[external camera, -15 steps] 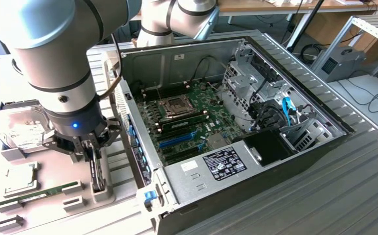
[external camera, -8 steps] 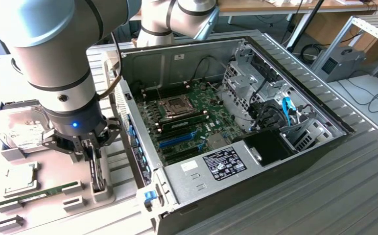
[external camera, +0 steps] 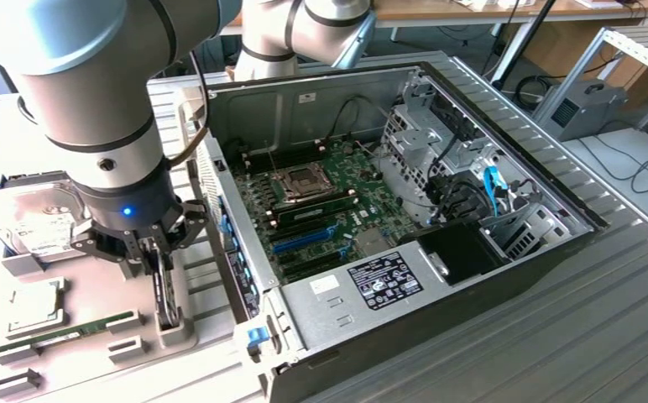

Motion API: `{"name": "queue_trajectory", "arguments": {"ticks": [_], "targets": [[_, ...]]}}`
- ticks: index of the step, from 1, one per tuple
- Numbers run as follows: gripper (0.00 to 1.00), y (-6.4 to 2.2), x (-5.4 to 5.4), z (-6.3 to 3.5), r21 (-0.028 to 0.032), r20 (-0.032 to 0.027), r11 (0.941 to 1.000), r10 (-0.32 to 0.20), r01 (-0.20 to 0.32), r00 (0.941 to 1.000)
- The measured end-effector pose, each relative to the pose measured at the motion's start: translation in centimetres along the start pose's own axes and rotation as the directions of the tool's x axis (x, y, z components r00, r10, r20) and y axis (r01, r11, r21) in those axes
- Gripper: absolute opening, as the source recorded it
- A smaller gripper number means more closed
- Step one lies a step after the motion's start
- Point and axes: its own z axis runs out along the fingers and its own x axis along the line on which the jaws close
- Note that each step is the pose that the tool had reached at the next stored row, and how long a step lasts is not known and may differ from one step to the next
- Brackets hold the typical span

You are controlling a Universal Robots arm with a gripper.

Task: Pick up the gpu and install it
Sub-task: 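Pick up the gpu and move the gpu toward the slot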

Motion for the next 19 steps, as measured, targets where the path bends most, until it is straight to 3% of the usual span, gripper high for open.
{"name": "queue_trajectory", "arguments": {"ticks": [19], "targets": [[0.26,0.0,-0.01,-0.35,0.0001,-0.0001,1.0,0.0,0.0,1.0]]}}
